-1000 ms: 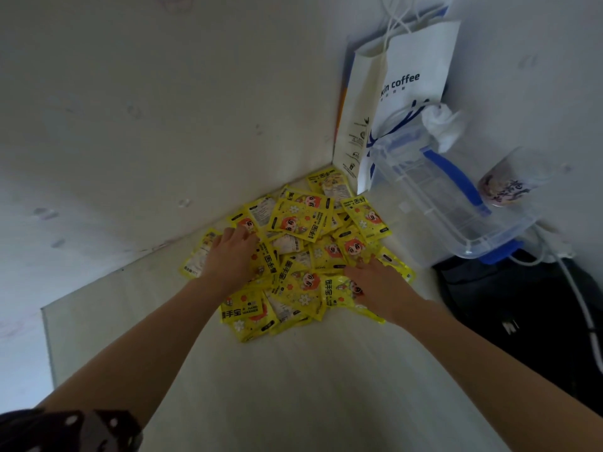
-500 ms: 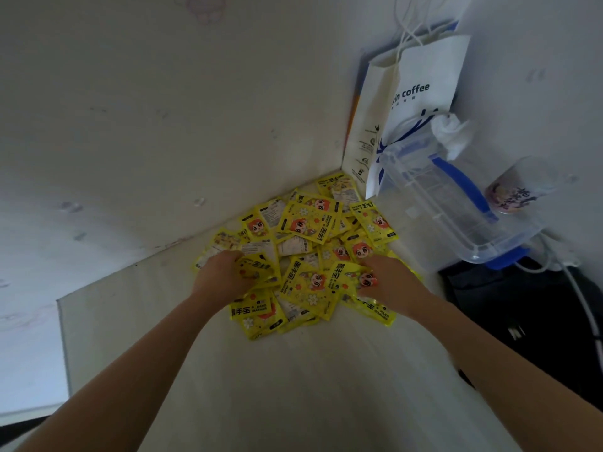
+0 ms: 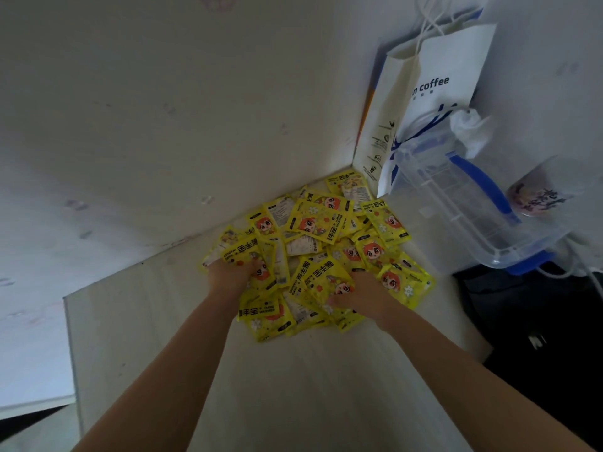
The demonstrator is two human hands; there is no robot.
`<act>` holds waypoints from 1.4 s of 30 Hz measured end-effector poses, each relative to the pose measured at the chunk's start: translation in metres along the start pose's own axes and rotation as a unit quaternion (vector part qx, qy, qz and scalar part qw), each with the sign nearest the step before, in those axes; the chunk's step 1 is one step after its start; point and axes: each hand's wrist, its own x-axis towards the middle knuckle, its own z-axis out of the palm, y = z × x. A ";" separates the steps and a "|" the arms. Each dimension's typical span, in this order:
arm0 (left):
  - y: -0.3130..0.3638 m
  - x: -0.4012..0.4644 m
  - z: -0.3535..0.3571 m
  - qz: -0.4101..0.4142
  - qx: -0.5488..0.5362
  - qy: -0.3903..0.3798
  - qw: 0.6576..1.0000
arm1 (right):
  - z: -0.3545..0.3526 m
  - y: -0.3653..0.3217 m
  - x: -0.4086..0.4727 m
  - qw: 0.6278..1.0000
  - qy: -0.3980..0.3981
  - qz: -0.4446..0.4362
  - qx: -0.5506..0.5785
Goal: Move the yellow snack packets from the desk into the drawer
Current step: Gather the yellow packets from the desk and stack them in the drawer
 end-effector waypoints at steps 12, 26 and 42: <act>0.000 -0.002 0.025 0.052 0.182 0.051 0.981 | 0.025 0.003 0.013 0.981 0.052 -0.008 -0.185; -0.007 -0.018 0.014 0.064 0.136 0.029 0.988 | 0.044 0.012 -0.002 0.952 0.115 -0.032 -0.280; -0.047 -0.043 -0.018 0.072 0.084 -0.008 0.994 | 0.029 0.021 -0.017 0.991 0.096 -0.058 -0.075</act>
